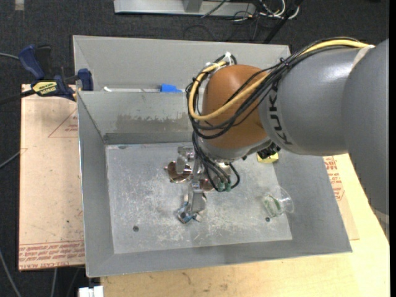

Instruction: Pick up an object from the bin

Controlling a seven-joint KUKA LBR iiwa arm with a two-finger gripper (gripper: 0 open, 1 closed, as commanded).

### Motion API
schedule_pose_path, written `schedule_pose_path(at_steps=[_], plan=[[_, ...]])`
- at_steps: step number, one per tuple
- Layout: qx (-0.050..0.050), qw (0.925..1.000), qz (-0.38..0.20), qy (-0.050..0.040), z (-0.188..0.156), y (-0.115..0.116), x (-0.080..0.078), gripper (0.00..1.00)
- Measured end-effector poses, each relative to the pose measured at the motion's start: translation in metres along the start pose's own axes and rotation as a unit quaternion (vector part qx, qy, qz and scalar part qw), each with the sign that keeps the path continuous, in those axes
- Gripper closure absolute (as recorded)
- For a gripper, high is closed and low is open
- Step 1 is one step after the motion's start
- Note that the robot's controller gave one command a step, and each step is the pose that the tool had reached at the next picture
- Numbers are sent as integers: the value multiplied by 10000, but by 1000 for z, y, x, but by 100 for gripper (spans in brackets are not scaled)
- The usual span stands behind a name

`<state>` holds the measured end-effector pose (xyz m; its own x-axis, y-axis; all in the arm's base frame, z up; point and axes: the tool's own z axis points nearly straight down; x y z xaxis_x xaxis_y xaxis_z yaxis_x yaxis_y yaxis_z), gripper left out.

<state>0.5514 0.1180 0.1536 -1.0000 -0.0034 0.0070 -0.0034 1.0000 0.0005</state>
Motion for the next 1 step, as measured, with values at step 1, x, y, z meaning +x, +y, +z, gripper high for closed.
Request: schedule_pose_path(at_steps=[1], plan=[[-5, 10000, 16, -38, -5, -1, -2, 0]])
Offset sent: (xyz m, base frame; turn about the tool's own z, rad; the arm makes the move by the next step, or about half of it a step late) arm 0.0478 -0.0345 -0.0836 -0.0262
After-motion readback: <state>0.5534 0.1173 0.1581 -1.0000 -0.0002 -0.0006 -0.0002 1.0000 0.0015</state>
